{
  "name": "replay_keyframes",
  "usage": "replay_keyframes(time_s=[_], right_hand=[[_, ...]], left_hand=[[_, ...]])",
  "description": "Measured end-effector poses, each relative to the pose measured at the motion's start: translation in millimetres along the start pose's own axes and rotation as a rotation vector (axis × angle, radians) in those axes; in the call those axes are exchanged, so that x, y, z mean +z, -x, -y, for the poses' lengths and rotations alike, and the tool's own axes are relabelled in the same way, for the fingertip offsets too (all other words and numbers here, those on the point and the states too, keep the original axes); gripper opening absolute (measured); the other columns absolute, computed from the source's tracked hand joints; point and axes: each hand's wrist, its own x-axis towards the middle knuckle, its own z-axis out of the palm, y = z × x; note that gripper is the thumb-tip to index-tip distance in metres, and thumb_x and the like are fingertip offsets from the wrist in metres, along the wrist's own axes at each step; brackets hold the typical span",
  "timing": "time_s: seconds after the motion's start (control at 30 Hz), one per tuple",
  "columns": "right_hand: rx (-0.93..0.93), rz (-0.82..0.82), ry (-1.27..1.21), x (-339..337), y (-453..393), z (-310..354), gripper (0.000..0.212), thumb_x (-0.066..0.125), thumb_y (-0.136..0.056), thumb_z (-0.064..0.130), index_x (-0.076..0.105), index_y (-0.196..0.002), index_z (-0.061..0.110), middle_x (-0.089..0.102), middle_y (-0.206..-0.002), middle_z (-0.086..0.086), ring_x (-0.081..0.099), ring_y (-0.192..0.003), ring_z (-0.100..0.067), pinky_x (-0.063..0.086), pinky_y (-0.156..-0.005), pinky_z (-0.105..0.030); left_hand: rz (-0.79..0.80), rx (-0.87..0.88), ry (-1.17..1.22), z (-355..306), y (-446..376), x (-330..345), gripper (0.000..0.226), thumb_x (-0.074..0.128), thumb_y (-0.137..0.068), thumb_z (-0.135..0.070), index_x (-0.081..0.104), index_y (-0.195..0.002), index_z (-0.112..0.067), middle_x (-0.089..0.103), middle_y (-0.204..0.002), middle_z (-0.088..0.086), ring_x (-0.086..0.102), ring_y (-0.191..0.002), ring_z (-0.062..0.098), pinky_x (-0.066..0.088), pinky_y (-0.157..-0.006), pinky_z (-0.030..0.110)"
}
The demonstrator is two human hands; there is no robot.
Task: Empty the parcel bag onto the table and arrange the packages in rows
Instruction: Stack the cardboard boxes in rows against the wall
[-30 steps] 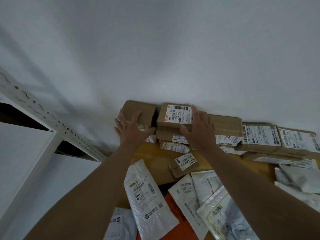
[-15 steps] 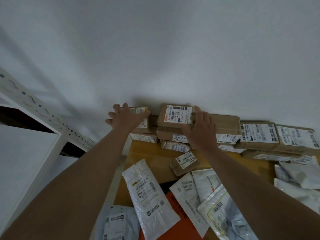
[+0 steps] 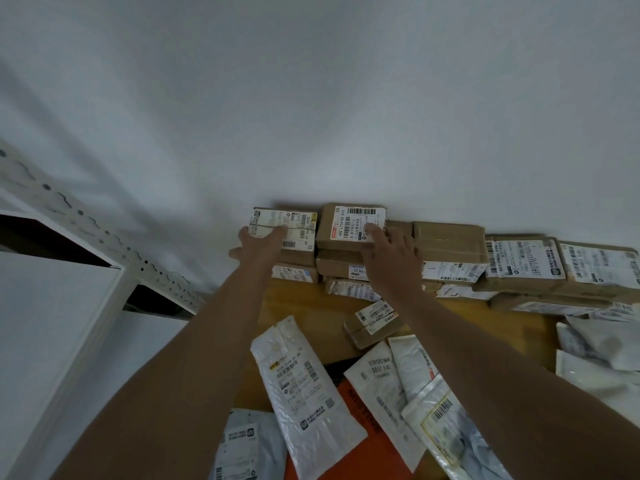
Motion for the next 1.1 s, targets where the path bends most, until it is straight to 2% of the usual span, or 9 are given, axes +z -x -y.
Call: replay_keyframes(time_s=[0.2, 0.37, 0.6, 0.67, 0.77, 0.83, 0.9, 1.03, 1.1], right_hand=[[0.019, 0.007, -0.133, 0, -4, 2, 0.045, 0.047, -0.098, 0.019, 0.045, -0.142, 0.015, 0.051, -0.134, -0.010, 0.050, -0.120, -0.029, 0.042, -0.098, -0.045], [-0.011, 0.039, -0.311, -7, 0, -3, 0.047, 0.045, -0.097, 0.015, 0.040, -0.144, 0.009, 0.047, -0.140, -0.010, 0.053, -0.117, -0.025, 0.048, -0.087, -0.035], [-0.099, -0.186, -0.146, 5, 47, -32, 0.021, 0.044, -0.091, 0.024, 0.056, -0.095, 0.007, 0.055, -0.093, -0.011, 0.049, -0.084, -0.024, 0.049, -0.075, -0.045], [0.003, -0.050, -0.131, 26, 71, -52, 0.032, 0.035, -0.086, 0.033, 0.057, -0.089, 0.010, 0.058, -0.087, -0.006, 0.050, -0.081, -0.023, 0.048, -0.075, -0.043], [0.213, 0.353, 0.028, 50, 86, -74, 0.062, 0.023, -0.081, 0.045, 0.054, -0.123, 0.013, 0.059, -0.120, -0.011, 0.052, -0.109, -0.032, 0.041, -0.092, -0.040], [0.361, 0.530, -0.072, 54, 83, -78, 0.061, 0.039, -0.089, 0.043, 0.038, -0.142, 0.012, 0.050, -0.135, -0.015, 0.042, -0.127, -0.037, 0.036, -0.103, -0.045], [0.476, 0.624, -0.231, 53, 77, -75, 0.060, 0.051, -0.091, 0.038, 0.034, -0.143, 0.013, 0.050, -0.136, -0.015, 0.039, -0.130, -0.039, 0.036, -0.106, -0.047], [0.531, 0.432, -0.496, 46, 83, -76, 0.066, 0.042, -0.071, 0.059, 0.060, -0.109, 0.009, 0.062, -0.107, -0.016, 0.058, -0.105, -0.039, 0.049, -0.089, -0.046], [0.553, 0.273, -0.602, 34, 100, -72, 0.049, 0.045, -0.080, 0.054, 0.061, -0.093, 0.009, 0.062, -0.093, -0.011, 0.060, -0.093, -0.034, 0.048, -0.078, -0.041]], left_hand=[[-0.093, -0.019, 0.048, -12, -1, 1, 0.061, 0.065, -0.086, -0.031, 0.036, -0.136, -0.011, 0.029, -0.136, 0.015, 0.041, -0.096, 0.025, 0.052, -0.089, 0.042], [-0.126, -0.046, 0.093, -13, -1, 2, 0.065, 0.064, -0.085, -0.035, 0.033, -0.136, -0.010, 0.032, -0.135, 0.015, 0.044, -0.106, 0.025, 0.053, -0.088, 0.041], [-0.216, -0.119, 0.035, 16, 38, 21, 0.053, 0.033, -0.101, -0.040, 0.032, -0.143, -0.007, 0.035, -0.142, 0.020, 0.042, -0.122, 0.036, 0.038, -0.094, 0.039], [-0.132, -0.170, 0.085, 42, 54, 39, 0.044, 0.036, -0.101, -0.030, 0.041, -0.138, -0.006, 0.046, -0.136, 0.018, 0.051, -0.107, 0.028, 0.038, -0.086, 0.035], [0.228, -0.306, 0.176, 65, 93, 64, 0.020, 0.044, -0.099, -0.018, 0.062, -0.100, -0.008, 0.064, -0.097, 0.010, 0.054, -0.064, 0.022, 0.054, -0.066, 0.025], [0.392, -0.377, 0.170, 74, 114, 79, 0.021, 0.044, -0.101, -0.017, 0.062, -0.092, -0.016, 0.066, -0.094, 0.010, 0.061, -0.071, 0.039, 0.057, -0.075, 0.025], [0.470, -0.416, 0.159, 81, 122, 93, 0.028, 0.043, -0.101, -0.022, 0.066, -0.088, -0.015, 0.070, -0.097, 0.013, 0.066, -0.079, 0.029, 0.056, -0.078, 0.032], [0.300, -0.407, 0.195, 104, 113, 114, 0.034, 0.047, -0.090, -0.036, 0.070, -0.094, -0.012, 0.071, -0.089, 0.009, 0.067, -0.082, 0.025, 0.058, -0.079, 0.038], [0.184, -0.326, 0.201, 104, 124, 113, 0.036, 0.045, -0.087, -0.041, 0.068, -0.098, -0.016, 0.070, -0.090, 0.006, 0.066, -0.084, 0.025, 0.058, -0.078, 0.041]])
